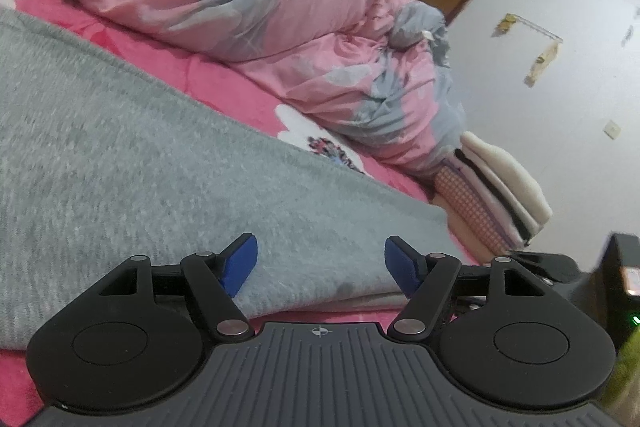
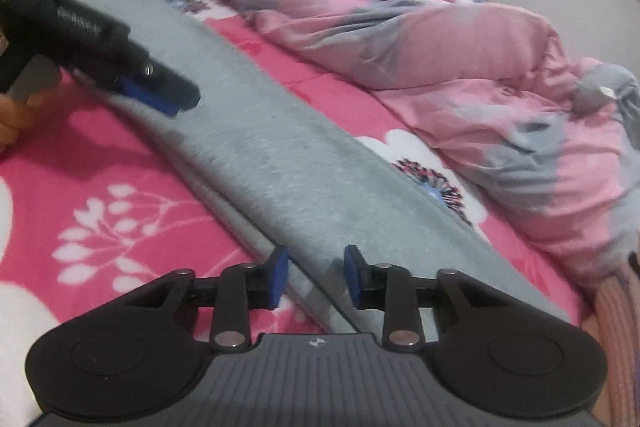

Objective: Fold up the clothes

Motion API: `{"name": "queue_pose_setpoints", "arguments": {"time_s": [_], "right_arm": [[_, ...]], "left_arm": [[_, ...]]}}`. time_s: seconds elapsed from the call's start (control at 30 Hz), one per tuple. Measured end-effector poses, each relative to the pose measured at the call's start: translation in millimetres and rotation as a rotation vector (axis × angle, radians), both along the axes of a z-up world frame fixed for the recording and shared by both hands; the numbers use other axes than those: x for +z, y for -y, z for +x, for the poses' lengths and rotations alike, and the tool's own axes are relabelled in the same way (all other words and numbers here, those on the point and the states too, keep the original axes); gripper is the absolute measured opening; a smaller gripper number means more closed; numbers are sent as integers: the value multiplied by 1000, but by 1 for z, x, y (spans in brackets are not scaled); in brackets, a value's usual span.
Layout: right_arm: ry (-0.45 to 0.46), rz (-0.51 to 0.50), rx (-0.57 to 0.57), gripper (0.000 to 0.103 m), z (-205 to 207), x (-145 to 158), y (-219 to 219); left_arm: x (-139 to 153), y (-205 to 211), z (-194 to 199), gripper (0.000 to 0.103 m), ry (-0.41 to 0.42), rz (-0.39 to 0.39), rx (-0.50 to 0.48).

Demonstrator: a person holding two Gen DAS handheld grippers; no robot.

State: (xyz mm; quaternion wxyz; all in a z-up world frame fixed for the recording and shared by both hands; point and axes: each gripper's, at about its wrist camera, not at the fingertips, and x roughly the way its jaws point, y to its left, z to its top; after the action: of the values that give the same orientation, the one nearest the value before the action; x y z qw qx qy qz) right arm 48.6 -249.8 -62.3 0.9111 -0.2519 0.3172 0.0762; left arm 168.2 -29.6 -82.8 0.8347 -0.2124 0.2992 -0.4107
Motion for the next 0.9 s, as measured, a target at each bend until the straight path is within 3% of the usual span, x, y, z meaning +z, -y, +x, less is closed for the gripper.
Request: {"name": "queue_pose_setpoints", "arguments": {"time_s": [0.07, 0.17, 0.4, 0.5, 0.57, 0.63, 0.8, 0.9], "right_arm": [[-31, 61, 3, 6, 7, 4, 7], [-71, 235, -1, 2, 17, 19, 29], [-286, 668, -41, 1, 60, 16, 99], [-310, 806, -120, 4, 74, 2, 117], [-306, 880, -161, 12, 78, -5, 126], [-265, 886, -176, 17, 72, -5, 125], [-113, 646, -128, 19, 44, 12, 99], [-59, 565, -117, 18, 30, 19, 92]], "left_arm": [[2, 2, -3, 71, 22, 3, -19], [5, 4, -8, 71, 55, 8, -46], [1, 15, -9, 71, 56, 55, -93], [-2, 19, -5, 71, 33, 84, -88], [-2, 19, -3, 70, 27, 85, -83], [-2, 18, -3, 70, 26, 84, -79], [-3, 15, -3, 67, 24, 84, -67], [-3, 13, -2, 65, 19, 75, -60]]}}
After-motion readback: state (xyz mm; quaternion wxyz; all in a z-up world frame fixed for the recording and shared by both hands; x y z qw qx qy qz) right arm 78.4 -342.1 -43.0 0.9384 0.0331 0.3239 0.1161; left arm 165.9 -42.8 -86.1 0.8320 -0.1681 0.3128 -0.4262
